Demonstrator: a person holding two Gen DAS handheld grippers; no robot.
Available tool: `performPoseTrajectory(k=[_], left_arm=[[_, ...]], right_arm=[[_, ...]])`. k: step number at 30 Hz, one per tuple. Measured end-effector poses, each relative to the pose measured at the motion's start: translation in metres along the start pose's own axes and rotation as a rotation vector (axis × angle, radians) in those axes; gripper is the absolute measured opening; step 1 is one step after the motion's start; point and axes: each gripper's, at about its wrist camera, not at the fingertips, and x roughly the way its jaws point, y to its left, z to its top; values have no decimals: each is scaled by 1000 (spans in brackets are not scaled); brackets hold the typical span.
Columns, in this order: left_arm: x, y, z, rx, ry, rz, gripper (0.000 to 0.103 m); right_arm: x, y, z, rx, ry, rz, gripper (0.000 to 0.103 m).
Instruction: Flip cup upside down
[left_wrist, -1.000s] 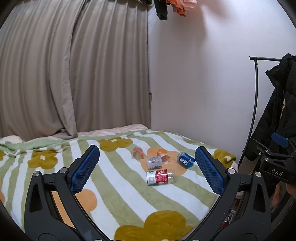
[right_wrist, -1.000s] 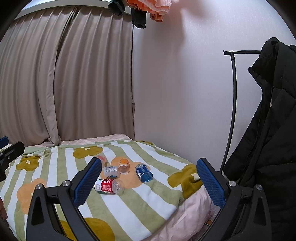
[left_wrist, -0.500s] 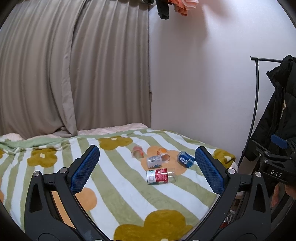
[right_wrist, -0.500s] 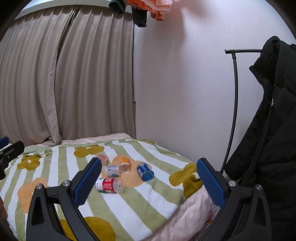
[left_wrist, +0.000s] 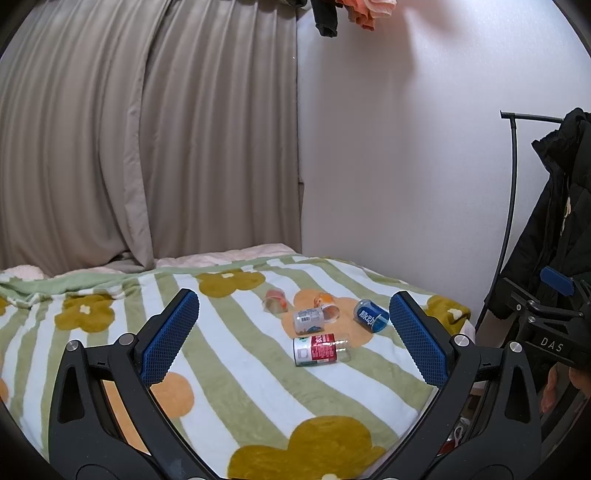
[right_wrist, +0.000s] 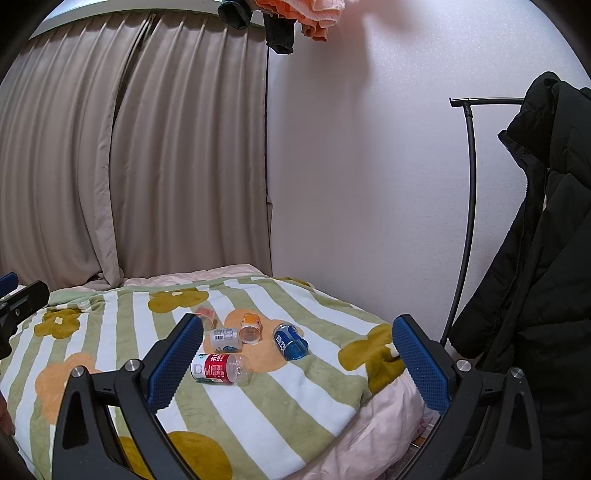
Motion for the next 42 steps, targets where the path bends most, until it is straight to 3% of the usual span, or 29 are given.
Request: performPoseTrajectory(k=[12, 18, 24, 29, 33, 36, 42], left_arm=[[9, 0, -6, -2, 34, -6, 103], [45, 1, 4, 53, 75, -93, 103], [142, -5, 18, 249, 186, -214, 103], [244, -14, 10, 409, 337, -323, 103], [329, -23, -18, 514, 493, -390, 103], [381, -27, -40, 569, 567, -429, 103], [457, -39, -86, 733, 708, -519, 103]], right_arm=[[-2, 5, -6, -10, 8, 7, 102], [0, 6, -11, -20, 21, 18, 102], [25, -10, -5, 10, 58, 33, 102], [56, -23, -8, 36, 96, 28, 102], [86, -29, -19, 57, 140, 31, 102], [107, -32, -31, 66, 173, 36, 102], [150, -36, -54, 82, 239, 48, 102]])
